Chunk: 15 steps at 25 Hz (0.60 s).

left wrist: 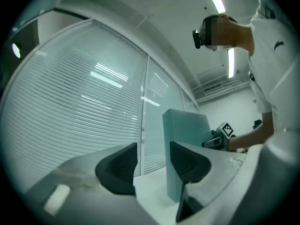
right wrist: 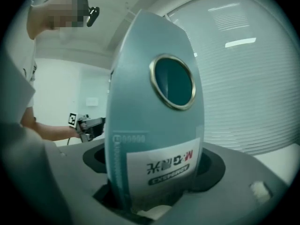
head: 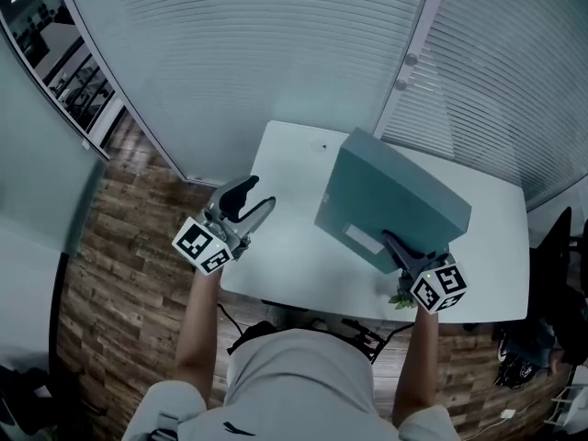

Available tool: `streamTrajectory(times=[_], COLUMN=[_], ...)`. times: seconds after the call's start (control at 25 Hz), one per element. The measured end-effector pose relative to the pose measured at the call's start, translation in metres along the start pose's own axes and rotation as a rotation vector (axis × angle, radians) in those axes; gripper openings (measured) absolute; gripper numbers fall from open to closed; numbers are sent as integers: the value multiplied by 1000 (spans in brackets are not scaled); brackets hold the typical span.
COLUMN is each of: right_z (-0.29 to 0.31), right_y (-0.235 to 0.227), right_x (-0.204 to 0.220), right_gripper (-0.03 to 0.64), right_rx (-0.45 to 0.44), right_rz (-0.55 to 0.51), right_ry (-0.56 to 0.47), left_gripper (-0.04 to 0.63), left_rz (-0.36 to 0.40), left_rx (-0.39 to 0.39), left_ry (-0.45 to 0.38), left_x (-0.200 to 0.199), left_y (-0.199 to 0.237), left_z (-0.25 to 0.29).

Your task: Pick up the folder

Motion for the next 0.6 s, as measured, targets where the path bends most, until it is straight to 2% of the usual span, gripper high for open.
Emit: streamTrajectory(times=[0.08,0.12,0.2,0.24,0.32,0.6], right_z=[-11,-17,-28,-33,-40,-53], right_y=[2,5,11,15,22,20], right_x=[-4,-6,-9,-9,-9,15], right_gripper=[417,417,417,417,417,419], right_rx=[110,155,215,229,247,268], right_rz=[23,37,62,69,72,146], right_ry=[-50,-77,-125,-143,-167,-154], left_gripper=[206,160,96,61,32,30], left_rz=[42,56,73,76,78,95], left_rx=[-102,-172,-309,-355,-388,-390], left_ry=[20,28,52,66,85,108], left_x=[-6,-9,-14,-16,-20,-23], left_y=[-9,-14,-24,-30,-42,-68], left_z=[-11,-18,-30,-36,-44,-63])
Point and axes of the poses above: the fingertips, and each gripper's own axes: z forward along the fingers, y to its left, x out of its underside, the point moved 10 cm from there along -z, backward along the fingers, and after that the axes turned 11 degrees about z, right-handed, at the moved point
